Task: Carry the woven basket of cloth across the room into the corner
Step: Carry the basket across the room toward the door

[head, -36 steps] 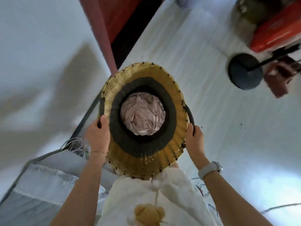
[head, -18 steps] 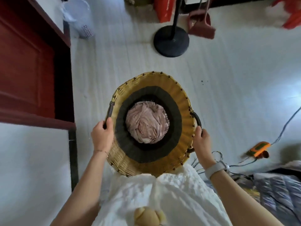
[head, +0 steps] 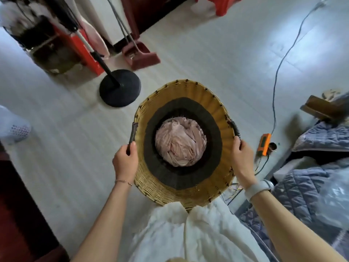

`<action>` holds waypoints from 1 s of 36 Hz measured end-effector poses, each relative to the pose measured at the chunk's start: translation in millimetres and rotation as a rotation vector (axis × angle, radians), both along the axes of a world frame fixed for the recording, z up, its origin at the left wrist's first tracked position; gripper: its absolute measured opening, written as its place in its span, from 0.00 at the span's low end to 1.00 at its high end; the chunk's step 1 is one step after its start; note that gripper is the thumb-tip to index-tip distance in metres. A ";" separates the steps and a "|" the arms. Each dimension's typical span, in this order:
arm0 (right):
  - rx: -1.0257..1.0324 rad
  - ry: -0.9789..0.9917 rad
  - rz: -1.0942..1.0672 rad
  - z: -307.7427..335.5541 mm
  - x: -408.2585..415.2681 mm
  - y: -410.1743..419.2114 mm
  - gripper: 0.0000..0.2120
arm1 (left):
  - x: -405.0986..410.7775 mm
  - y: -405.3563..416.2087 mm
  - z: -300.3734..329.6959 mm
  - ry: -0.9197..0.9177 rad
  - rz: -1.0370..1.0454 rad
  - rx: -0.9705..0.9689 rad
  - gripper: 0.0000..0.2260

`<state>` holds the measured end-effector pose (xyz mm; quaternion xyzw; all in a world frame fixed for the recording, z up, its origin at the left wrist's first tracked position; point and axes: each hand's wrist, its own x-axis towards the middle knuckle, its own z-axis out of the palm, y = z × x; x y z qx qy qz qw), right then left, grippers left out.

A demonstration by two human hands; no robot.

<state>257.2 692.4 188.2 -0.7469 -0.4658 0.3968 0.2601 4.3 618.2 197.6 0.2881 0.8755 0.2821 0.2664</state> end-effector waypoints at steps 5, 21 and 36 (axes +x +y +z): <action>-0.004 -0.036 -0.084 -1.0 9.8 56.2 0.19 | 6.9 79.8 -16.5 -0.055 -0.079 -0.016 0.15; -0.031 0.075 -0.556 -2.9 23.9 203.7 0.18 | 4.2 349.1 -21.7 -0.169 -0.427 -0.111 0.17; -0.040 0.161 -0.919 -26.3 125.1 351.1 0.18 | 147.4 568.3 -27.5 -0.086 -0.673 -0.037 0.12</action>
